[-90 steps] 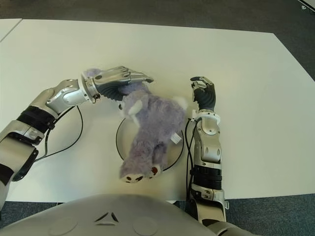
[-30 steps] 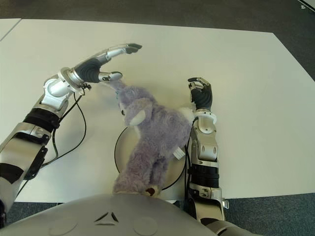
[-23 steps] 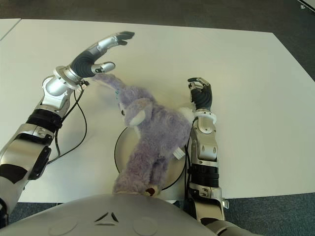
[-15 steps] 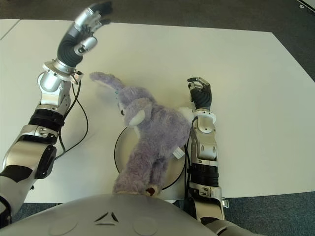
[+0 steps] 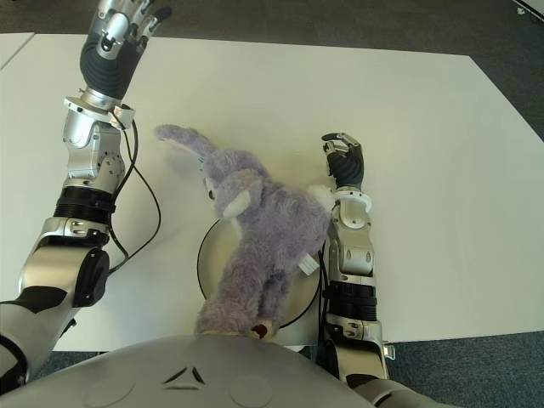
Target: Put the doll into the plate.
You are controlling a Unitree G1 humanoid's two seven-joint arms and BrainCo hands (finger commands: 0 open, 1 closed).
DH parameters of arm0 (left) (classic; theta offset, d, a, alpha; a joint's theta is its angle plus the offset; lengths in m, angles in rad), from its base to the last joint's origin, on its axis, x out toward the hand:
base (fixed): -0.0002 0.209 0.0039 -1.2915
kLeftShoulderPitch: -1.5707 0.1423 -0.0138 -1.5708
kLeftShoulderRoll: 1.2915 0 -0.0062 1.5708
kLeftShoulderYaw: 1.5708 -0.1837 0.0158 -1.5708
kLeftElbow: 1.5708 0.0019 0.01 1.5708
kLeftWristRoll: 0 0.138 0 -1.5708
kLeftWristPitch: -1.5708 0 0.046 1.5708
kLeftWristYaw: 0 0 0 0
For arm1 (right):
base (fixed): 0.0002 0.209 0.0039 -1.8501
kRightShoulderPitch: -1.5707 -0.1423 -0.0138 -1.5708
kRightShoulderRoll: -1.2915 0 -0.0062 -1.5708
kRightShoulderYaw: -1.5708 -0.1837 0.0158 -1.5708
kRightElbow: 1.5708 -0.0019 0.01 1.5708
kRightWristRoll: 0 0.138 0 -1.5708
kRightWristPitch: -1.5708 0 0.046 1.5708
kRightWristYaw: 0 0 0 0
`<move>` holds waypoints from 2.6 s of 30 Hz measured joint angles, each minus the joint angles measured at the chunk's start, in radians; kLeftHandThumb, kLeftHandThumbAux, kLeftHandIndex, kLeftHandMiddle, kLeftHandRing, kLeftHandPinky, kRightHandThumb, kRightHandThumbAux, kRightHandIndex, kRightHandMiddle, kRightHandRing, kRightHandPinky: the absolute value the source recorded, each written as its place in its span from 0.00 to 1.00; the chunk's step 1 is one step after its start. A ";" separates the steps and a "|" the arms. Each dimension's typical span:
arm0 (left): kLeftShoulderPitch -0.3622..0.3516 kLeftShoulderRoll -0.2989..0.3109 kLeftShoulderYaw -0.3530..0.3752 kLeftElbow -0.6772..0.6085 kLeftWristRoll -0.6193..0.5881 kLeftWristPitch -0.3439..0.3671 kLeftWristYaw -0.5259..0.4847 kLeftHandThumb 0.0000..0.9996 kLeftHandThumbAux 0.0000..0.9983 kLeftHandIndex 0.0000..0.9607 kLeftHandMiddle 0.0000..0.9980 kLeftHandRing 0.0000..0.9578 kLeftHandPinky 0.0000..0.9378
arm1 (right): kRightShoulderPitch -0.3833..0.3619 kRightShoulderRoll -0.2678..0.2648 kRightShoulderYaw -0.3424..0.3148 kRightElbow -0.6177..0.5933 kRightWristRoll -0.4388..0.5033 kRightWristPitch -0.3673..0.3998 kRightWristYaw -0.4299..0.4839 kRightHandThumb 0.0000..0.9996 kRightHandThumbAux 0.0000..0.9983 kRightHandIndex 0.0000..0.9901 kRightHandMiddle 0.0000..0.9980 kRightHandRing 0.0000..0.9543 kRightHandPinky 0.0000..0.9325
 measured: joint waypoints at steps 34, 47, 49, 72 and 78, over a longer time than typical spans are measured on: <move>0.294 -0.095 0.116 -0.293 0.186 0.410 0.465 0.71 0.70 0.46 0.78 0.79 0.79 | -0.002 0.008 -0.015 -0.023 0.025 -0.012 0.001 0.71 0.72 0.44 0.90 0.92 0.95; 0.318 -0.094 0.116 -0.339 0.239 0.516 0.489 0.71 0.71 0.46 0.83 0.86 0.85 | 0.002 0.008 -0.014 -0.027 0.035 -0.012 0.008 0.71 0.72 0.44 0.90 0.92 0.95; 0.321 -0.094 0.116 -0.340 0.243 0.520 0.489 0.71 0.71 0.46 0.84 0.87 0.87 | 0.005 0.007 -0.014 -0.030 0.034 -0.012 0.008 0.71 0.72 0.44 0.90 0.92 0.95; 0.371 -0.110 0.125 -0.330 0.215 0.522 0.464 0.71 0.71 0.46 0.89 0.92 0.90 | 0.030 0.008 -0.026 -0.066 0.057 0.010 0.020 0.72 0.72 0.44 0.89 0.92 0.94; 0.391 -0.136 0.111 -0.311 0.216 0.488 0.456 0.71 0.71 0.46 0.89 0.92 0.91 | 0.033 0.007 -0.033 -0.069 0.061 0.010 0.025 0.72 0.72 0.44 0.89 0.92 0.94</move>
